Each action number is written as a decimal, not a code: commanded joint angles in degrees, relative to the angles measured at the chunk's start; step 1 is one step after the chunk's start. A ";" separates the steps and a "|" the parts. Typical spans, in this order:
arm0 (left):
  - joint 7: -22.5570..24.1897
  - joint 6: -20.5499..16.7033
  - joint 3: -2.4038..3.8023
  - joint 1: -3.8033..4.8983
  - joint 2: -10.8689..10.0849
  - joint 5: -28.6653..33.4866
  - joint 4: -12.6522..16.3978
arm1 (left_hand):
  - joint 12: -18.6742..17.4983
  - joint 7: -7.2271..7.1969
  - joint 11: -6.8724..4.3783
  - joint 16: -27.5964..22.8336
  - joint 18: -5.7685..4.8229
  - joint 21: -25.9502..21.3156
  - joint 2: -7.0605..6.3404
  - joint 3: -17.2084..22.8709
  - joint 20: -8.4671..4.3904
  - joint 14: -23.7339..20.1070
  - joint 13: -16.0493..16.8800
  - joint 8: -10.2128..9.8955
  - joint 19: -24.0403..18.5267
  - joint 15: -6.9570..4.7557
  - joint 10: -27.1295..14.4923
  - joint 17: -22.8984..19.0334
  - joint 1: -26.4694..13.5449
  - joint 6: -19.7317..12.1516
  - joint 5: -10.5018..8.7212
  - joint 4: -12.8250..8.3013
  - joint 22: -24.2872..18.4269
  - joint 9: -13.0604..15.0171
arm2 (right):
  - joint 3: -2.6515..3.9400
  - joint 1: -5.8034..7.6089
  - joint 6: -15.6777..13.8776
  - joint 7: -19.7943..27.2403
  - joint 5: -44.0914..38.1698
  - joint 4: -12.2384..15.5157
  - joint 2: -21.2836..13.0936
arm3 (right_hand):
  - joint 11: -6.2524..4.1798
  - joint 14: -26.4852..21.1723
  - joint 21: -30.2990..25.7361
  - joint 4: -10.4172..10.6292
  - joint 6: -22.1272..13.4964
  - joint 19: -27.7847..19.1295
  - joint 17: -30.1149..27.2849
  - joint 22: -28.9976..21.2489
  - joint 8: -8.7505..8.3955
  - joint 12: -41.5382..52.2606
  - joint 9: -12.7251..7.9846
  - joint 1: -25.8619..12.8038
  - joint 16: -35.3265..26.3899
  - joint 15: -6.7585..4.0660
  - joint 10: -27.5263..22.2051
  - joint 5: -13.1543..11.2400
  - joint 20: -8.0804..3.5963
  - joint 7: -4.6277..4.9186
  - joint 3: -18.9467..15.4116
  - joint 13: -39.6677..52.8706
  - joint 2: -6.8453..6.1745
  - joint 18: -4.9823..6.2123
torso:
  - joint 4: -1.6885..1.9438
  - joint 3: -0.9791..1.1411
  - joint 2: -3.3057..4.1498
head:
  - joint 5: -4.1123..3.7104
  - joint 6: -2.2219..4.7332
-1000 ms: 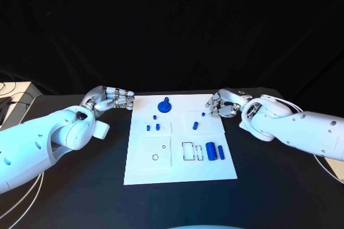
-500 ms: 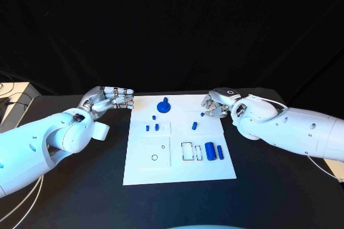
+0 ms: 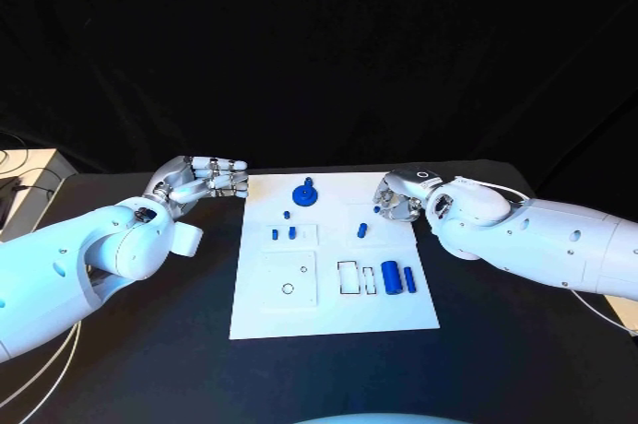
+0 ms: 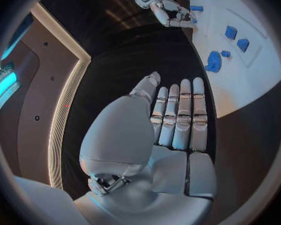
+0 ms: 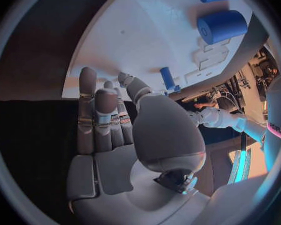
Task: Assemble the parts on the task board
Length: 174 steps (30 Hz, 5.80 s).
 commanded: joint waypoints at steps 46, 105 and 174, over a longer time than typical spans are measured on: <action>-0.35 -0.46 0.08 -0.01 -0.16 0.27 0.12 | -0.24 0.68 0.17 -0.06 -0.73 0.80 0.54 0.51 -0.32 -0.43 -0.07 -0.28 0.03 0.12 -0.44 0.12 0.57 0.37 0.15 -0.90 0.33 -0.02 | -0.22 -0.57 1.28 -1.33 -2.05 0.34 1.38 | -1.64 -0.53 -2.68 -3.36 7.37 0.29 -0.02 13.51 0.10 -0.21 2.09 1.09 1.43 -1.05 4.39 -6.08 -1.11 -1.68 11.84 -0.01 3.99 1.30 | -0.07 0.06 0.02 | 0.29 -0.55; -0.21 -1.93 0.06 -0.03 1.89 0.35 -1.26 | -0.23 0.82 0.31 -0.06 -0.77 0.95 0.43 0.57 -0.23 -0.64 -0.07 -0.28 -0.38 0.22 -0.81 0.08 0.32 0.27 0.16 -1.17 0.83 -0.02 | -0.74 -2.77 -0.58 -1.96 -3.09 17.52 4.63 | -1.59 -0.57 -16.88 -4.47 7.30 5.38 -0.06 29.70 0.06 -0.23 2.72 0.54 1.71 -0.99 4.30 -5.99 -0.97 -1.62 11.61 -0.03 4.46 1.37 | -0.08 -0.47 -0.61 | 6.87 -1.82; -0.88 -2.08 0.05 -0.02 1.56 0.49 -0.91 | -0.22 0.88 0.38 -0.05 -0.67 0.61 0.39 0.29 -0.06 -0.85 -0.06 -0.28 -0.26 0.31 -1.02 0.13 0.46 0.29 0.18 -0.75 0.38 -0.02 | -1.80 -5.50 0.09 -1.75 -7.09 14.58 9.26 | 0.64 -0.82 -25.89 -0.73 1.81 9.07 -0.42 31.86 -0.13 -0.16 0.20 -1.31 2.09 0.68 -4.40 -6.36 0.67 -1.36 3.12 -0.08 0.83 1.56 | -0.13 -0.37 -0.56 | 8.43 -3.95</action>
